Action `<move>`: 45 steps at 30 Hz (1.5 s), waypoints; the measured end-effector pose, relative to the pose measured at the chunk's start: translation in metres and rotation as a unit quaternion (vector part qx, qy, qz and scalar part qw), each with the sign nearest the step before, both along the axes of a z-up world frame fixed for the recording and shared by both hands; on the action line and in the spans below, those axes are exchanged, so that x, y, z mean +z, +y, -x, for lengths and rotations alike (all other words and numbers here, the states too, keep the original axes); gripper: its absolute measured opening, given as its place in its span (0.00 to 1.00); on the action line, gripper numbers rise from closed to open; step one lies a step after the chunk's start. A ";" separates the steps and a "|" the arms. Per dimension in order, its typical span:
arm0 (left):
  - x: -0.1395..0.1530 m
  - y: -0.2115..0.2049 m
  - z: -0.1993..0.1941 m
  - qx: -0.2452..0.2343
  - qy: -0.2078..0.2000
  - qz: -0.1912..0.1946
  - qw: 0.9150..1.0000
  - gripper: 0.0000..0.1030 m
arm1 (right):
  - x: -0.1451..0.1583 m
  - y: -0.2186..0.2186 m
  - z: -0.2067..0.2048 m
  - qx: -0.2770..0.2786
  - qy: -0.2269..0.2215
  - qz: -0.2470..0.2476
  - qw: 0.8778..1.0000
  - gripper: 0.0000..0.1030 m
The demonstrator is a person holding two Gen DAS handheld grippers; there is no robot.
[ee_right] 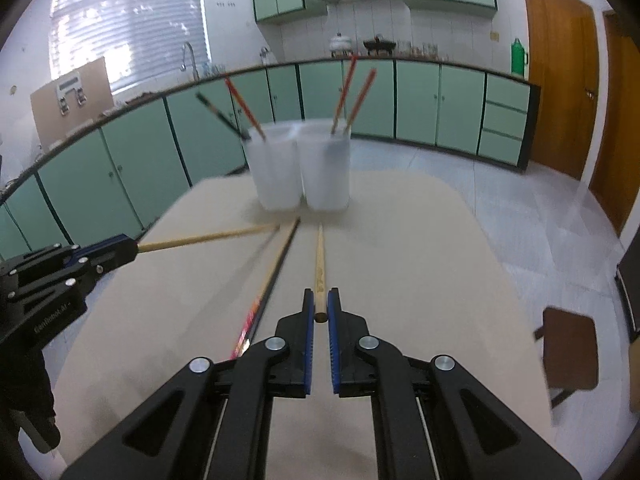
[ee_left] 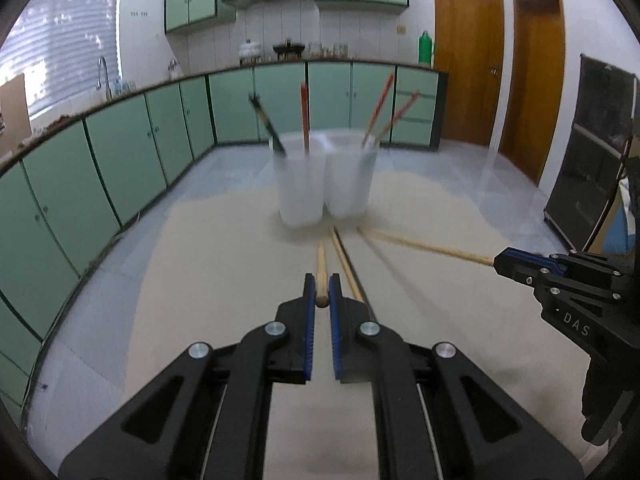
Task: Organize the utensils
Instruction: 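Lift both wooden chopsticks and carry them over the white holder, then lower the chopsticks into the holder and open both tools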
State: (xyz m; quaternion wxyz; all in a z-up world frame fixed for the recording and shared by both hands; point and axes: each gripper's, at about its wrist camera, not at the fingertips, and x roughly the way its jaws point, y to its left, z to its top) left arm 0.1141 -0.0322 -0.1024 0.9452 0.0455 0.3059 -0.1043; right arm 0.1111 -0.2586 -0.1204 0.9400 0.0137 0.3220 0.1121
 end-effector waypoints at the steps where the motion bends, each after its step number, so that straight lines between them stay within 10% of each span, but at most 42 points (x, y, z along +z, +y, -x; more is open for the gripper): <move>1: 0.007 0.000 -0.001 -0.002 -0.008 0.002 1.000 0.06 | 0.008 0.000 -0.001 0.002 -0.007 0.001 1.000 0.07; 33: 0.130 -0.009 -0.047 -0.068 -0.115 0.056 0.989 0.06 | 0.158 0.004 -0.069 0.087 -0.092 -0.019 0.992 0.06; 45: 0.192 -0.033 -0.127 -0.046 -0.195 0.063 0.978 0.06 | 0.225 0.004 -0.149 0.048 -0.173 -0.045 0.983 0.06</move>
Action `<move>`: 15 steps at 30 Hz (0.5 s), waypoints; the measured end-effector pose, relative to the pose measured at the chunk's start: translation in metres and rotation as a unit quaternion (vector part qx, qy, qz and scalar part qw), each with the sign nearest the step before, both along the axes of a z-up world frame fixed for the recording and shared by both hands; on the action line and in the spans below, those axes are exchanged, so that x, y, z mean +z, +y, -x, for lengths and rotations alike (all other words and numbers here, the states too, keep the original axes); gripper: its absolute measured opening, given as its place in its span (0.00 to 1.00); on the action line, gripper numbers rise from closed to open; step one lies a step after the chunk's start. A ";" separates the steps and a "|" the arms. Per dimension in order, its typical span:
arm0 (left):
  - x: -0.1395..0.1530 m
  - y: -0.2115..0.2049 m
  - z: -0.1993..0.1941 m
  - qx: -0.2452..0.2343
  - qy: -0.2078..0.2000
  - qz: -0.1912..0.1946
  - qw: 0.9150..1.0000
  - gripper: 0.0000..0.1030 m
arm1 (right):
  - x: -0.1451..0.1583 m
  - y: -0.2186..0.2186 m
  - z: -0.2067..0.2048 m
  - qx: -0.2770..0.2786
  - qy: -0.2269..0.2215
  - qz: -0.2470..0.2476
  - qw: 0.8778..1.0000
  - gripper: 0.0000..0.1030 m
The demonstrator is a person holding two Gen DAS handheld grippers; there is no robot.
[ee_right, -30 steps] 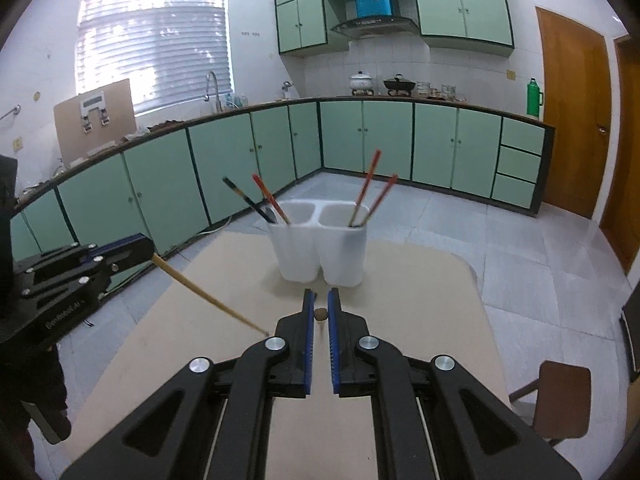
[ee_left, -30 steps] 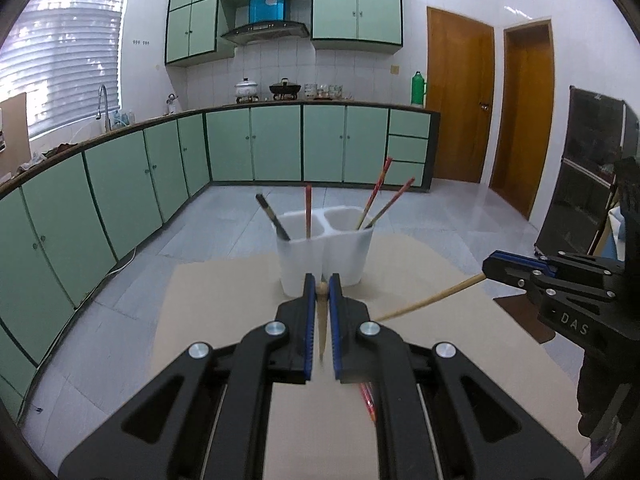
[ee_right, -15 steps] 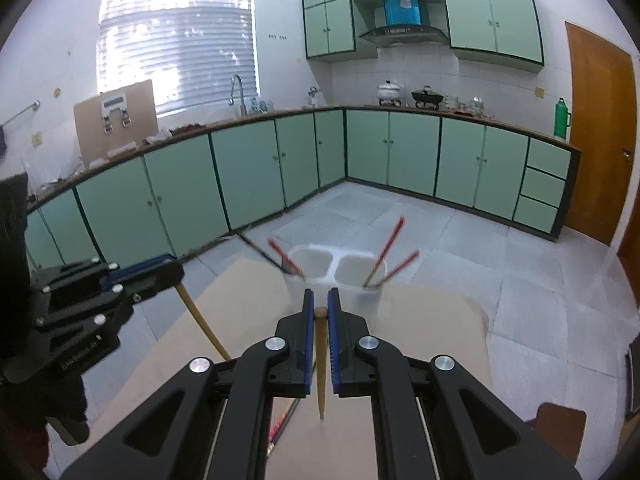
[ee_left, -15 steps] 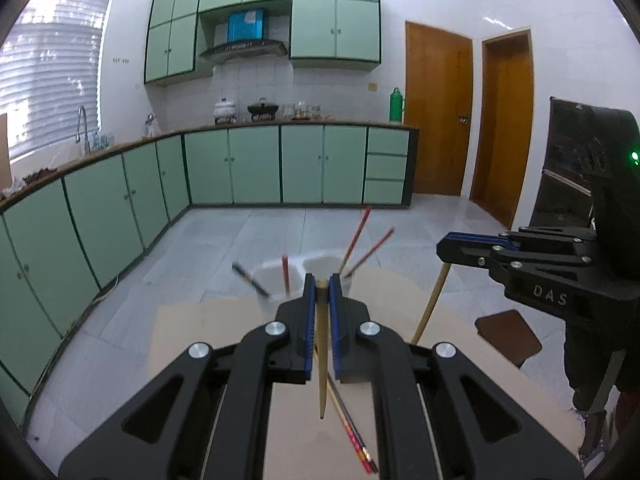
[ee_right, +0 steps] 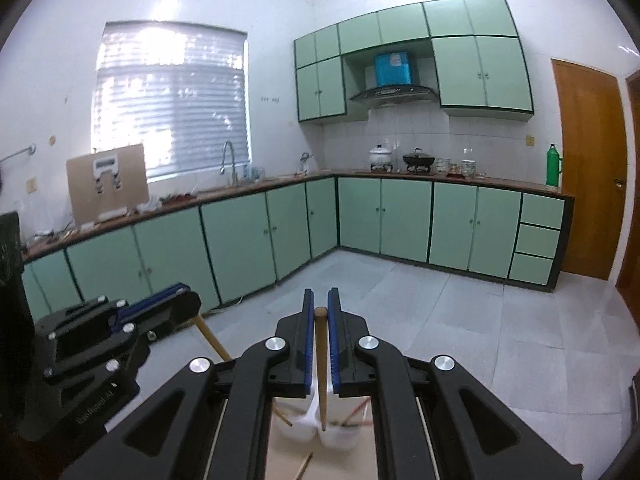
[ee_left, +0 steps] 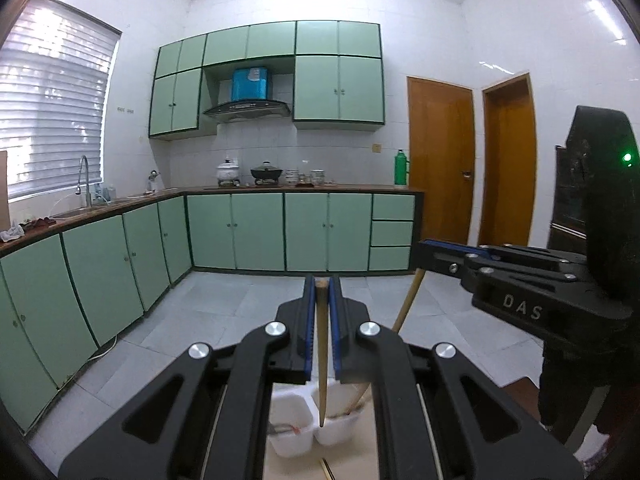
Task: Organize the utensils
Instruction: 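Lower the chopsticks into the holder and open both tools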
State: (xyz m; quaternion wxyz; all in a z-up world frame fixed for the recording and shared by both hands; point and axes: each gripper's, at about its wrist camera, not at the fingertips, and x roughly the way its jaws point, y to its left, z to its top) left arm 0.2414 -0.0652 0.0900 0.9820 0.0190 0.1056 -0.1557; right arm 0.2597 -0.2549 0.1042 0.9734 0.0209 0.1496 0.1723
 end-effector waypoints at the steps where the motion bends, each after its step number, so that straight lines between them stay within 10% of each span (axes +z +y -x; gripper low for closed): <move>1: -0.002 -0.001 -0.010 0.005 0.002 -0.002 1.000 0.06 | -0.002 0.000 -0.011 -0.007 0.002 -0.003 1.000 0.06; 15: -0.072 0.010 -0.087 0.020 0.095 -0.008 0.995 0.07 | -0.082 0.011 -0.081 -0.021 0.084 0.015 0.996 0.07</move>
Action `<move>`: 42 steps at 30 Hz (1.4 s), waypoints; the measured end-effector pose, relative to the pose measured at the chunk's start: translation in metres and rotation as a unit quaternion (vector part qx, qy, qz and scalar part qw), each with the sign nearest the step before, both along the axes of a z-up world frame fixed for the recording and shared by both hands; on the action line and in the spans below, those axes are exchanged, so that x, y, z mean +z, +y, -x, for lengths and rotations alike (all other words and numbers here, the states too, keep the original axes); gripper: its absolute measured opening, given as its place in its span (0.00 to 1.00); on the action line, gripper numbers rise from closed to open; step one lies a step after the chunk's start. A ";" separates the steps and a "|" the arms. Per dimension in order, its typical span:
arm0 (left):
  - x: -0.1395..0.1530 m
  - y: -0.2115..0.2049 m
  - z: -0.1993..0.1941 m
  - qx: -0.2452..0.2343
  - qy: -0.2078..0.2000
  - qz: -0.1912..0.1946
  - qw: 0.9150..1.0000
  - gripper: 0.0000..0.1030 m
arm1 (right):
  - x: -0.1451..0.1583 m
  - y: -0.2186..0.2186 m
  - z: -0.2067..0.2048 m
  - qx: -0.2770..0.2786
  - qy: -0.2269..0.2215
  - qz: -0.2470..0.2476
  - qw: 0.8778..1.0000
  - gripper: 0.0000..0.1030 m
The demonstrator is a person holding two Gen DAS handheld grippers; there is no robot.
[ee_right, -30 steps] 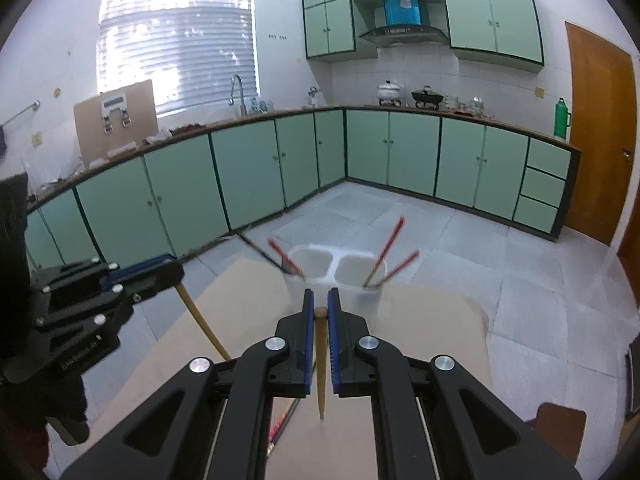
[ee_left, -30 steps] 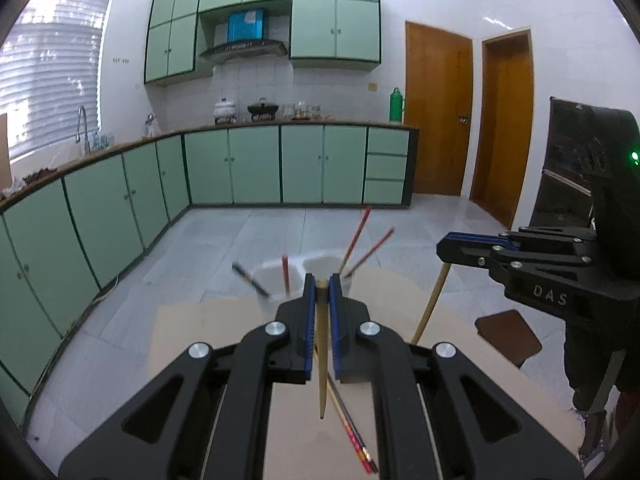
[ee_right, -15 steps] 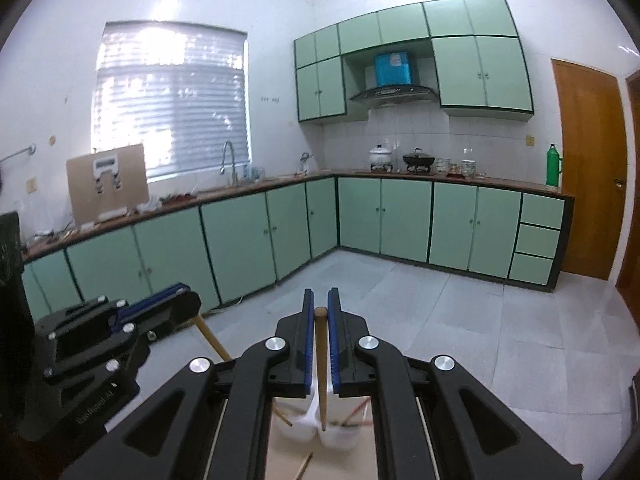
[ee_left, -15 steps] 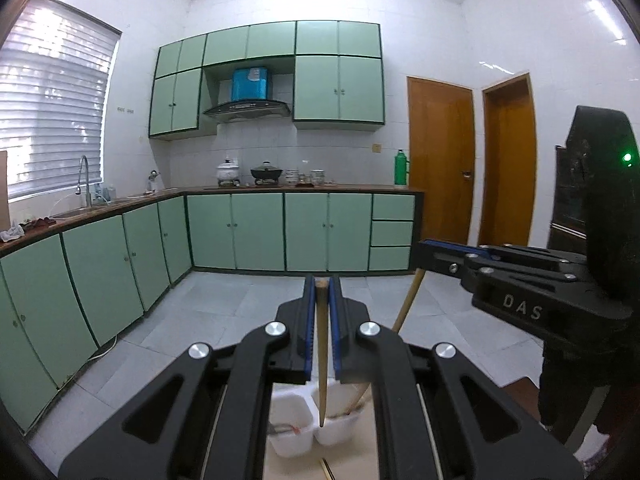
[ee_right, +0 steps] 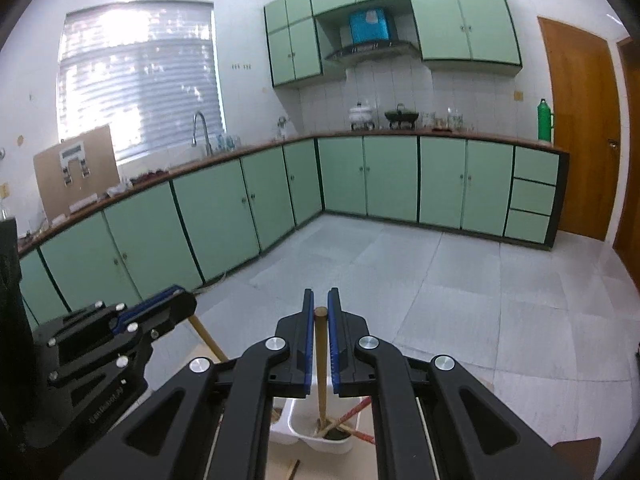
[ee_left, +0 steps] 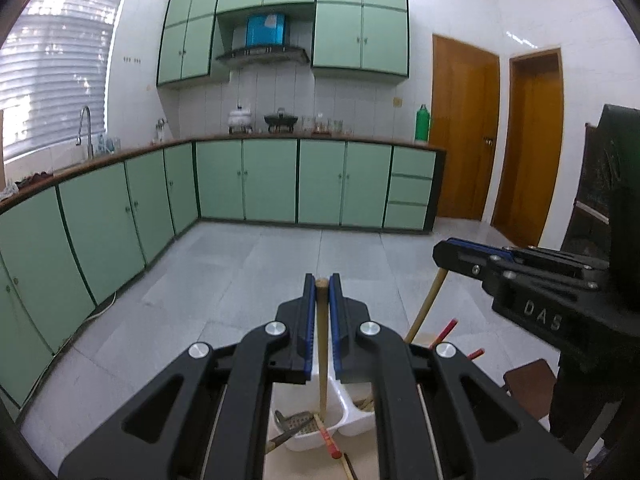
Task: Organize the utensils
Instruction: 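Lower the chopsticks into the holder and open both tools, then withdraw both open tools back toward the last two chopsticks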
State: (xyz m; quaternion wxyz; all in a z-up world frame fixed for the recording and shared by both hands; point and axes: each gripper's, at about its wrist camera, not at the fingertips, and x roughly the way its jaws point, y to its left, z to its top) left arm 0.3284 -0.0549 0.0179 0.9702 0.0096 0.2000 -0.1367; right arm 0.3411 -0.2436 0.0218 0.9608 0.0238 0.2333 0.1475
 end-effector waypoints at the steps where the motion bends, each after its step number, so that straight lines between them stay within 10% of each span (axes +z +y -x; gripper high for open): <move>1: -0.002 0.001 -0.001 0.001 0.003 -0.001 1.000 0.08 | -0.003 0.002 0.000 0.002 0.004 0.003 1.000 0.07; 7: 0.006 0.013 0.003 0.005 0.001 0.005 1.000 0.14 | -0.005 0.001 0.007 -0.003 0.004 0.013 1.000 0.19; 21: 0.013 0.032 0.083 0.003 -0.033 0.003 0.999 0.62 | -0.004 -0.022 0.099 -0.056 -0.049 0.043 0.996 0.84; 42: -0.161 0.065 0.202 0.059 0.127 -0.026 0.990 0.77 | -0.165 -0.004 0.223 -0.058 0.073 0.015 0.996 0.93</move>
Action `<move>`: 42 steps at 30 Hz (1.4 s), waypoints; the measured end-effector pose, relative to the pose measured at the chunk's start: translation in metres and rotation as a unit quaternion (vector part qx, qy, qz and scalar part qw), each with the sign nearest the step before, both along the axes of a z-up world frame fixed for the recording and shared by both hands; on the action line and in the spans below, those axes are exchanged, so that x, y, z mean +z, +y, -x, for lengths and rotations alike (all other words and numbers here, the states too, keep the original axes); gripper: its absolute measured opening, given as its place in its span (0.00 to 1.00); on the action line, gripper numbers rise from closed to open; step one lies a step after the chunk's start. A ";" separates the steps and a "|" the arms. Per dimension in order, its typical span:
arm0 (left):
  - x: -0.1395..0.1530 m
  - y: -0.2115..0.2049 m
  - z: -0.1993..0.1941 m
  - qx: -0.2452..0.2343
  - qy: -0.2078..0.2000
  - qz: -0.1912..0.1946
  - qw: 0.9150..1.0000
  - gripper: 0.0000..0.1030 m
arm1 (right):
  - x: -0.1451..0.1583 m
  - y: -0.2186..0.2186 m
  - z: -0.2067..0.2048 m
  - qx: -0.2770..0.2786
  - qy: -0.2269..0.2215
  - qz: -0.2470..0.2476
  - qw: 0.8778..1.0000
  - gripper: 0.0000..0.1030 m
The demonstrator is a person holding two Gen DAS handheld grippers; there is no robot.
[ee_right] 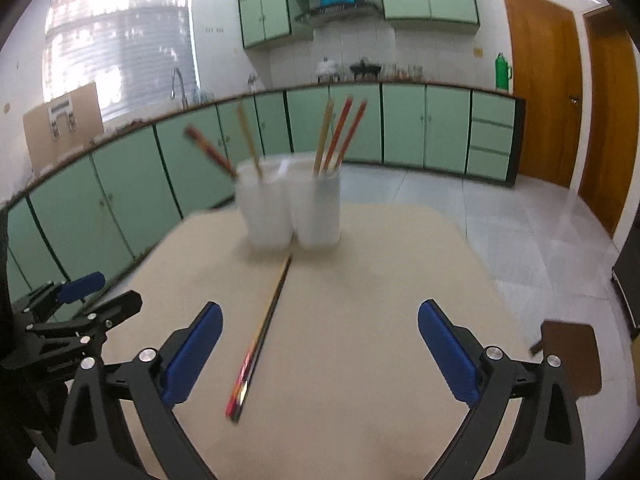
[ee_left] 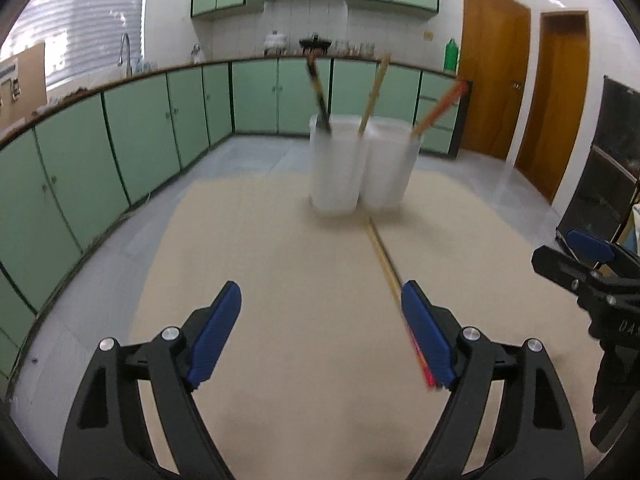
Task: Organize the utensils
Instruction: 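Withdraw both open tools back toward the last two chopsticks, then grasp the black chopstick with the right tool while the left tool grasps the red-patterned chopstick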
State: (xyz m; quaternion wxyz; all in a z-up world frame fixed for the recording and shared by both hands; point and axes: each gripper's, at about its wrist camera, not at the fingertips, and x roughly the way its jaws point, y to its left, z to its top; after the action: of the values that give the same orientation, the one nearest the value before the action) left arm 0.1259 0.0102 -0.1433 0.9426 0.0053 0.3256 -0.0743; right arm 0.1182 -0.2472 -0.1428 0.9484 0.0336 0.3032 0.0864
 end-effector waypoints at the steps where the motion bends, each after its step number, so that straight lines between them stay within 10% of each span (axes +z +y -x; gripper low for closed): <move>1: -0.008 0.000 0.003 0.003 0.007 -0.003 1.000 0.77 | -0.009 0.003 0.002 0.002 0.011 -0.001 1.000 0.93; 23: -0.052 0.009 0.019 0.022 0.070 -0.025 0.997 0.78 | -0.077 0.058 0.006 0.035 0.129 0.044 0.990 0.69; 42: -0.053 0.008 0.016 0.021 0.074 -0.021 0.997 0.79 | -0.074 0.035 0.016 0.034 0.123 0.025 0.992 0.52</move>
State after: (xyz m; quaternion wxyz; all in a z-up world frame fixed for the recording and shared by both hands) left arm 0.1101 0.0186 -0.1965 0.9169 0.0123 0.3960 -0.0476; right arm 0.1022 -0.2124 -0.2173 0.9011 0.0105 0.4203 0.1059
